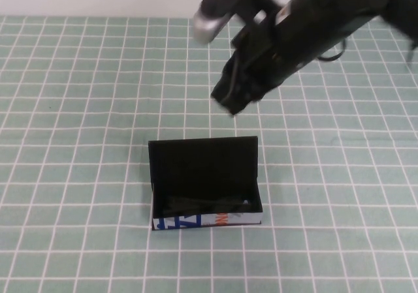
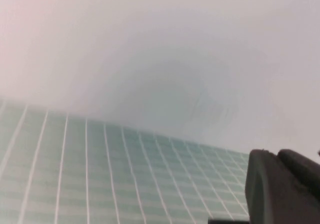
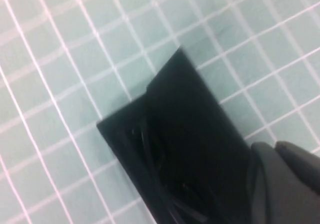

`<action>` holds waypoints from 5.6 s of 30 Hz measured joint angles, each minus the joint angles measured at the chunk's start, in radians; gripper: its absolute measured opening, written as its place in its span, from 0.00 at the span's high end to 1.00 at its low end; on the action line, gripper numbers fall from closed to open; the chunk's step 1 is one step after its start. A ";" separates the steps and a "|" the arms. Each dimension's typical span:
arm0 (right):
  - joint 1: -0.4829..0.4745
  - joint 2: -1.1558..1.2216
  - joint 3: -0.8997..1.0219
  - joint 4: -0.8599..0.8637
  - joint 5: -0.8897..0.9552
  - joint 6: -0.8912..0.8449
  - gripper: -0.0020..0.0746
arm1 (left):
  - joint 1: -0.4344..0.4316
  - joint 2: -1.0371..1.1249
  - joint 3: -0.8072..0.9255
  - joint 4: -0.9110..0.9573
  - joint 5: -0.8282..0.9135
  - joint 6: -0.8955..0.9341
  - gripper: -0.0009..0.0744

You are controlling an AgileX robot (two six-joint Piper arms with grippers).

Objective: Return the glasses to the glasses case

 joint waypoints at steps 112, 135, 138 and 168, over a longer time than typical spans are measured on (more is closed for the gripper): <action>-0.155 0.351 0.000 0.425 0.004 -0.222 0.99 | -0.556 1.639 -0.437 -1.115 -0.270 1.262 0.99; -0.049 0.386 0.000 0.452 0.120 -0.263 0.99 | -0.556 1.639 -0.437 -1.122 -0.278 1.262 0.99; -0.049 0.421 0.000 0.445 0.120 -0.250 0.99 | -0.556 1.639 -0.437 -1.125 -0.278 1.262 0.99; -0.055 0.035 0.000 0.377 -0.208 -0.099 0.99 | -0.556 1.266 -0.459 -1.106 -0.037 1.429 0.99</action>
